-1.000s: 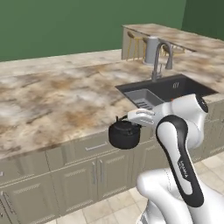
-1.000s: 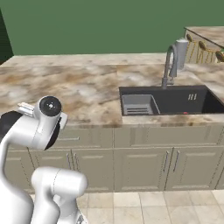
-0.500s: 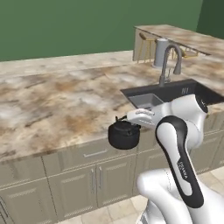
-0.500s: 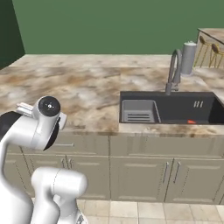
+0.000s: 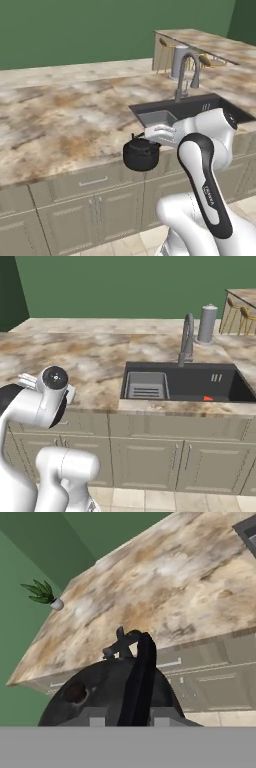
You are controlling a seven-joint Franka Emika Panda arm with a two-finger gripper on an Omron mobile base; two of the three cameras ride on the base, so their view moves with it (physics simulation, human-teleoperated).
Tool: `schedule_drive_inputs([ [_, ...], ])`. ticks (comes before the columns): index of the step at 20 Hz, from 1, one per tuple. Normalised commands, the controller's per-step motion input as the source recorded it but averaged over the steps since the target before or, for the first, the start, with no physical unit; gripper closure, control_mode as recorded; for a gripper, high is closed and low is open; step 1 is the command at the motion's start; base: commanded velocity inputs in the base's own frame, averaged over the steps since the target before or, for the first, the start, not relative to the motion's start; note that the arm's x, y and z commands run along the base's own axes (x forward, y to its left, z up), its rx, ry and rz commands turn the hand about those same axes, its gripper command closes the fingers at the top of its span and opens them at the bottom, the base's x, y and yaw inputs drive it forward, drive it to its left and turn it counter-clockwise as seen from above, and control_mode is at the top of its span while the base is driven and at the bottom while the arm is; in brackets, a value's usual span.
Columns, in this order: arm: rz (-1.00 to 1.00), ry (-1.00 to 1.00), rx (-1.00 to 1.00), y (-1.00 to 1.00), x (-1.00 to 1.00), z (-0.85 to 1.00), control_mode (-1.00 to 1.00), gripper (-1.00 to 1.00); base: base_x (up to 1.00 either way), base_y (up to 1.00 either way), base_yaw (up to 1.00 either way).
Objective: Open the cabinet, pick the kettle from the cabinet, and place it in the sink.
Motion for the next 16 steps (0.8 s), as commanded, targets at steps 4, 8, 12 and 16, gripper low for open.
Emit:
schedule_drive_inputs([
  [4,0.00,0.00,0.00,0.00,0.00,0.00,1.00,1.00,0.30,-0.52,0.00],
  [8,0.00,0.00,0.00,0.00,0.00,0.00,1.00,1.00,0.27,-0.51,0.00],
  [12,0.00,0.00,0.00,0.00,0.00,0.00,1.00,1.00,0.26,-0.51,0.01],
  [16,0.00,0.00,0.00,0.00,0.00,0.00,1.00,1.00,0.28,-0.42,0.19],
])
